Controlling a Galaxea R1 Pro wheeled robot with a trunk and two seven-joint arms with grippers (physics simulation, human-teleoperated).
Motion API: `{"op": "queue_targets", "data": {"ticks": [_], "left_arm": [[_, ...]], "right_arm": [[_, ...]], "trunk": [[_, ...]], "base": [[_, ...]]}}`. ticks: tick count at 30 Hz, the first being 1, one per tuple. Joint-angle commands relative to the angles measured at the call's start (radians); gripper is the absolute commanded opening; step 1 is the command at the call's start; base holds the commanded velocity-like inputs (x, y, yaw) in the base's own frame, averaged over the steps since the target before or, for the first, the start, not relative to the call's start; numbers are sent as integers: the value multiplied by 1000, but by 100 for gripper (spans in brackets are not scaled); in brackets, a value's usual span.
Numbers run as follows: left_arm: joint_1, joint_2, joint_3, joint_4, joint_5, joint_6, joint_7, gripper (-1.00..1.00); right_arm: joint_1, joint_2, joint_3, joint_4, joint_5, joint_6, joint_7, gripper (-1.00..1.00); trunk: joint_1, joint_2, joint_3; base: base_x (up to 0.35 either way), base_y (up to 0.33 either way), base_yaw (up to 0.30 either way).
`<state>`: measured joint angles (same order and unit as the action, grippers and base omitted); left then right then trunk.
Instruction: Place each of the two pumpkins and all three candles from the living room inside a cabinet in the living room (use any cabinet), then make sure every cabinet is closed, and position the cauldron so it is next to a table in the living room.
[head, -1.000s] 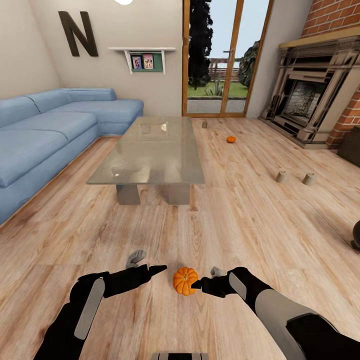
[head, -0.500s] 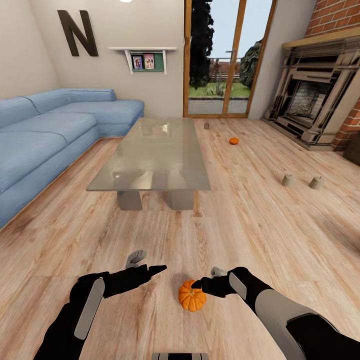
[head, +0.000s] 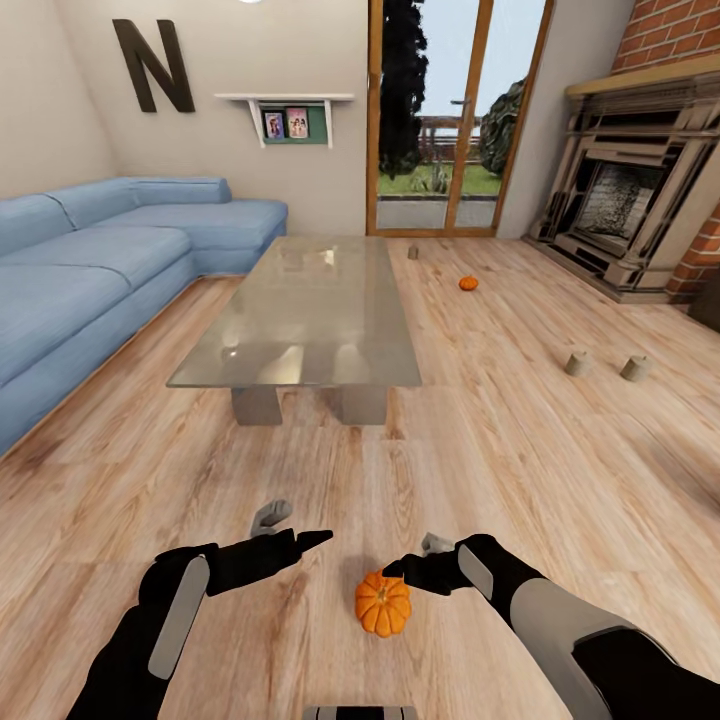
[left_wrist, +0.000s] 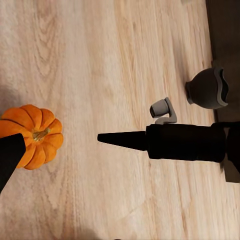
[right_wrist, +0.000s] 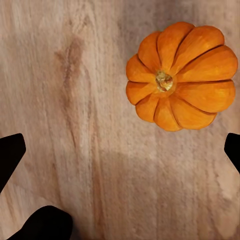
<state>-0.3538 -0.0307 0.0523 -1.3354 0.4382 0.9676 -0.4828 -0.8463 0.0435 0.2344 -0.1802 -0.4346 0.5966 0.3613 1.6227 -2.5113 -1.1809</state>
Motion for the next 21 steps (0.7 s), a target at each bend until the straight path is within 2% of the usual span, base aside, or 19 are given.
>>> {"op": "queue_targets", "data": {"ticks": [1,10,21], "left_arm": [[0,-1,3,0,-4,5,-7,100],[-1,-1,2,0,-5,5,-7,100],[-1,0,1,0,-5,5,-8,100]], "right_arm": [[0,-1,6,-1,-6,3,1,100],[0,-1,6,-1,-6,3,0,100],[0,1,7,-1,-6,5,-2,100]], "trunk": [[0,0,-1],[0,0,-1],[5,-3,-43]], "base": [[9,-3,0],[3,-1,0],[0,0,0]]}}
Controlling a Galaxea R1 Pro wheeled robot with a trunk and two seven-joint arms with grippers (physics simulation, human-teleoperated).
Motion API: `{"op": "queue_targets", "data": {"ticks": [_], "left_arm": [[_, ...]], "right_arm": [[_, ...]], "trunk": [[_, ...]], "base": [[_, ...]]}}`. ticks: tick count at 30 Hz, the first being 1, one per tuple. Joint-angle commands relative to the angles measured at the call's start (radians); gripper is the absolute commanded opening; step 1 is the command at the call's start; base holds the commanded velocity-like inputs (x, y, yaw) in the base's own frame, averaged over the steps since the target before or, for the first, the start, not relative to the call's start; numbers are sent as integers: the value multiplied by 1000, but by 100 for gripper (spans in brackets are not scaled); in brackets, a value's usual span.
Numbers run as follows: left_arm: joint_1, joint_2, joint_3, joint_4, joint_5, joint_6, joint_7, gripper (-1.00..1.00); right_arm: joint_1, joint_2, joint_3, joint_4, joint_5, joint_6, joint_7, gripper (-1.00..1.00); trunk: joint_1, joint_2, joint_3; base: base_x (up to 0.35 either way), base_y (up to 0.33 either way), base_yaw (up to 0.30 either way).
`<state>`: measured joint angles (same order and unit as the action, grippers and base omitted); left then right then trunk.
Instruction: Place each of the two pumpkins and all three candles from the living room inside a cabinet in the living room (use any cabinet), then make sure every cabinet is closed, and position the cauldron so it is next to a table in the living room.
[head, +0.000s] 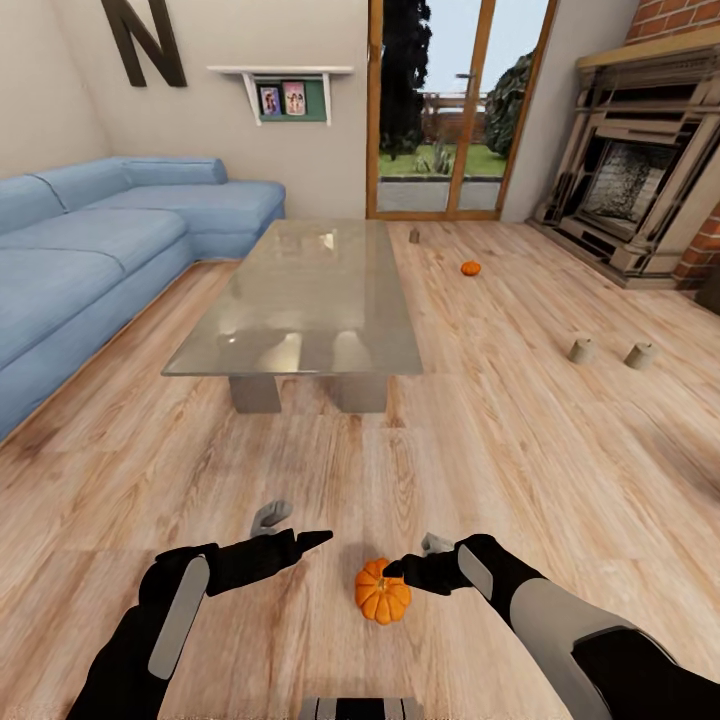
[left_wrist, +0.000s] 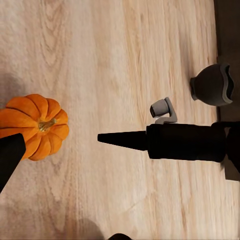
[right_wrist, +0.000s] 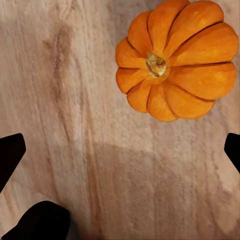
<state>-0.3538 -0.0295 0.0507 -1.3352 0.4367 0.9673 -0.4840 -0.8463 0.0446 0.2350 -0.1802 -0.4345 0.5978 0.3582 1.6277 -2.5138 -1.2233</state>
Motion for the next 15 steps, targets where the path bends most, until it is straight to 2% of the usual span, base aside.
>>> {"op": "queue_targets", "data": {"ticks": [1,8,15], "left_arm": [[-1,-1,3,0,-4,6,-6,100],[0,-1,2,0,-4,6,-8,100],[-1,-1,3,0,-4,6,-6,100]], "right_arm": [[0,0,7,-1,-6,3,1,100],[0,-1,6,-1,-6,1,1,100],[0,-2,7,6,-6,-39,1,100]], "trunk": [[0,-1,-5],[3,-2,-32],[6,-4,-59]], "base": [[0,0,0],[0,0,0],[0,0,0]]}}
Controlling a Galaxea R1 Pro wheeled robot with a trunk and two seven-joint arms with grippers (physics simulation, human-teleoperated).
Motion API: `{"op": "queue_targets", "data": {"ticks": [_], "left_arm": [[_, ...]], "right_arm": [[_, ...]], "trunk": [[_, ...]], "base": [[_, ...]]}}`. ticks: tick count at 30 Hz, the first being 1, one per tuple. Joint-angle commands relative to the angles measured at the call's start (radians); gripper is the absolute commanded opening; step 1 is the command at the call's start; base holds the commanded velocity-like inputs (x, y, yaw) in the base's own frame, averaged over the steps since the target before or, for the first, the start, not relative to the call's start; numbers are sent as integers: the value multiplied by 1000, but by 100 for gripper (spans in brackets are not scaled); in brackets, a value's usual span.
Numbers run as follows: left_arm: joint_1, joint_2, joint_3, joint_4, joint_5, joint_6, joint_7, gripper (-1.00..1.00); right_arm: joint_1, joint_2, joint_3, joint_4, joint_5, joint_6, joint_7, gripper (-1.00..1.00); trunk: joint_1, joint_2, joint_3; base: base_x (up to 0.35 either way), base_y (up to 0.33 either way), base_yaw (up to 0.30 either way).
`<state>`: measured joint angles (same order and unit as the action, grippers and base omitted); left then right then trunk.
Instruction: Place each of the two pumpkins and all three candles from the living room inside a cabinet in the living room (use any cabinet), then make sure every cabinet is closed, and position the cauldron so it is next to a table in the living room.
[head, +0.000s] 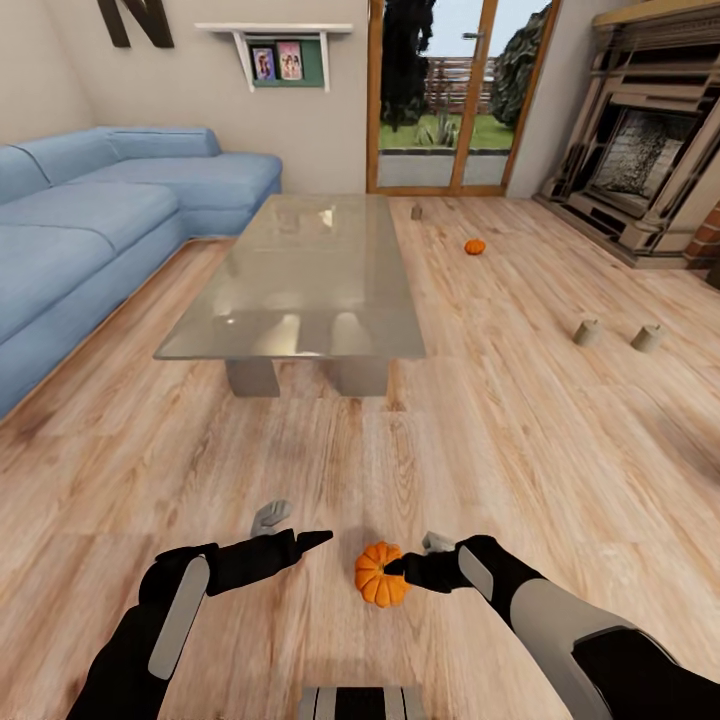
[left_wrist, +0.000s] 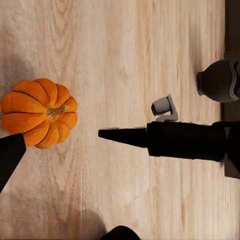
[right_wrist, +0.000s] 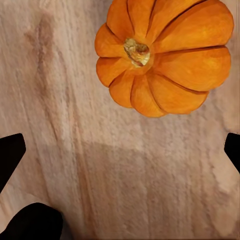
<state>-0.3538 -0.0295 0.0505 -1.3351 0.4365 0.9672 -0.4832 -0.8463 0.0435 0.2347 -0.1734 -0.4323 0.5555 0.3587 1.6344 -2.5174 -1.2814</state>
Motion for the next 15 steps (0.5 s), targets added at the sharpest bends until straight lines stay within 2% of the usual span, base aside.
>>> {"op": "queue_targets", "data": {"ticks": [1,6,11,15], "left_arm": [[-1,-1,3,0,-4,6,-6,100],[0,-1,4,0,-3,6,-9,100],[-1,-1,5,0,-3,6,-7,100],[-1,-1,4,0,-3,6,-6,100]], "right_arm": [[0,-1,7,4,-8,1,0,100],[0,-1,6,9,-9,-3,-1,100],[0,0,7,9,-9,-17,-52,100],[0,0,8,9,-7,-35,-69,100]], "trunk": [[0,-1,-5],[0,-1,-5],[0,-1,-5],[0,-1,-5]], "base": [[0,0,0],[0,0,0],[0,0,0],[0,0,0]]}}
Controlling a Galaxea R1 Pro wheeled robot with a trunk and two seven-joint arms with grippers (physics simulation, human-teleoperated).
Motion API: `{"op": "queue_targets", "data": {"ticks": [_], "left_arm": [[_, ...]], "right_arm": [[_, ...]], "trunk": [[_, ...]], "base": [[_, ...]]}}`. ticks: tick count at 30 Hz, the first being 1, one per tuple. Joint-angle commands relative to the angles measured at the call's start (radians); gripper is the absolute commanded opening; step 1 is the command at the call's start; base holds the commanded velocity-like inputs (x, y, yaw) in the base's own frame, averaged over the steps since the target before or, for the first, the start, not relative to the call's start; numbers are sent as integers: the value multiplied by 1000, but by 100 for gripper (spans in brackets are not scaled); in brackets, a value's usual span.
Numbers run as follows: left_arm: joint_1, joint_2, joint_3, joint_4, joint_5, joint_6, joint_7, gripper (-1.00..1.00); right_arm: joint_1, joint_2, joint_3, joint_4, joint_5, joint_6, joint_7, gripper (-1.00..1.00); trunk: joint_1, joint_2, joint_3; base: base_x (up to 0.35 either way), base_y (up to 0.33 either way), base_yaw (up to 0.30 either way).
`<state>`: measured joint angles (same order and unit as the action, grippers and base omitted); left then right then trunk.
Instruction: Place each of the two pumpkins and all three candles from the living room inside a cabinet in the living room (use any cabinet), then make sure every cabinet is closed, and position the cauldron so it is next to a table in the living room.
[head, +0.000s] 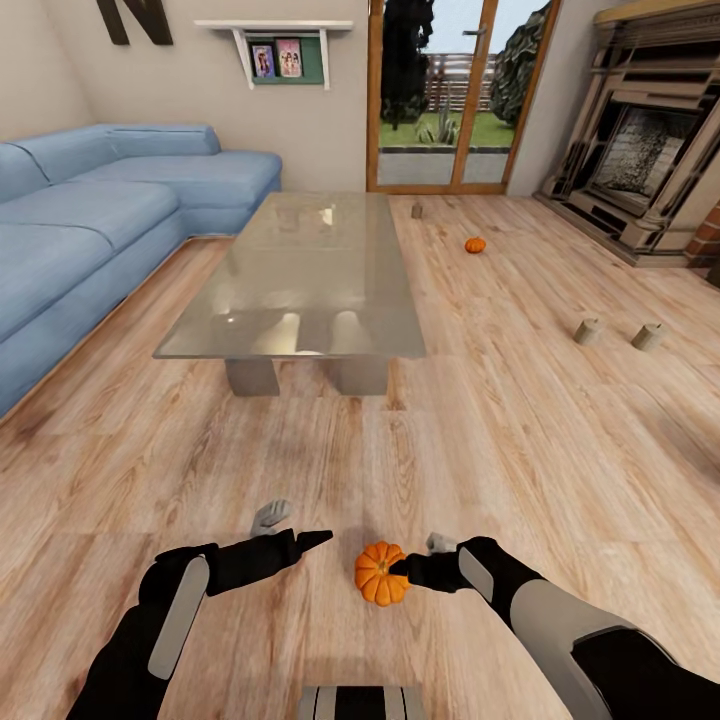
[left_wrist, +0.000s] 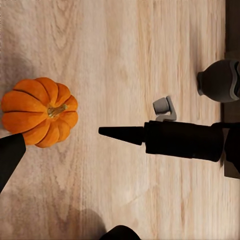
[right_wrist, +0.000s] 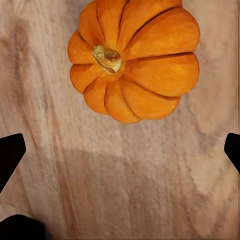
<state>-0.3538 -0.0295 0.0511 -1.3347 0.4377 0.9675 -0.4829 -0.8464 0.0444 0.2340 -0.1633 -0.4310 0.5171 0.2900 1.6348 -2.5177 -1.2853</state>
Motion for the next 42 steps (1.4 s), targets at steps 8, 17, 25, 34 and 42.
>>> {"op": "queue_targets", "data": {"ticks": [8,17,25,34,42], "left_arm": [[-1,-1,4,0,-4,6,-6,100],[-1,-1,4,0,-4,6,-6,100],[-1,-1,5,0,-4,6,-7,100],[-1,-1,7,-1,-4,7,-9,100],[-1,-1,7,-1,-4,7,-10,100]], "right_arm": [[0,-1,8,-1,-9,-2,2,100],[0,-1,8,-1,-9,-2,3,100],[0,-1,8,-1,-9,-2,3,100],[0,-1,8,-1,-9,-2,3,100],[0,-1,10,-1,-9,-2,3,100]], "trunk": [[0,0,-1],[0,0,-1],[0,0,-1],[0,0,-1],[3,-2,-28]], "base": [[0,0,0],[70,45,0],[17,12,0],[1,0,0],[0,0,0]]}}
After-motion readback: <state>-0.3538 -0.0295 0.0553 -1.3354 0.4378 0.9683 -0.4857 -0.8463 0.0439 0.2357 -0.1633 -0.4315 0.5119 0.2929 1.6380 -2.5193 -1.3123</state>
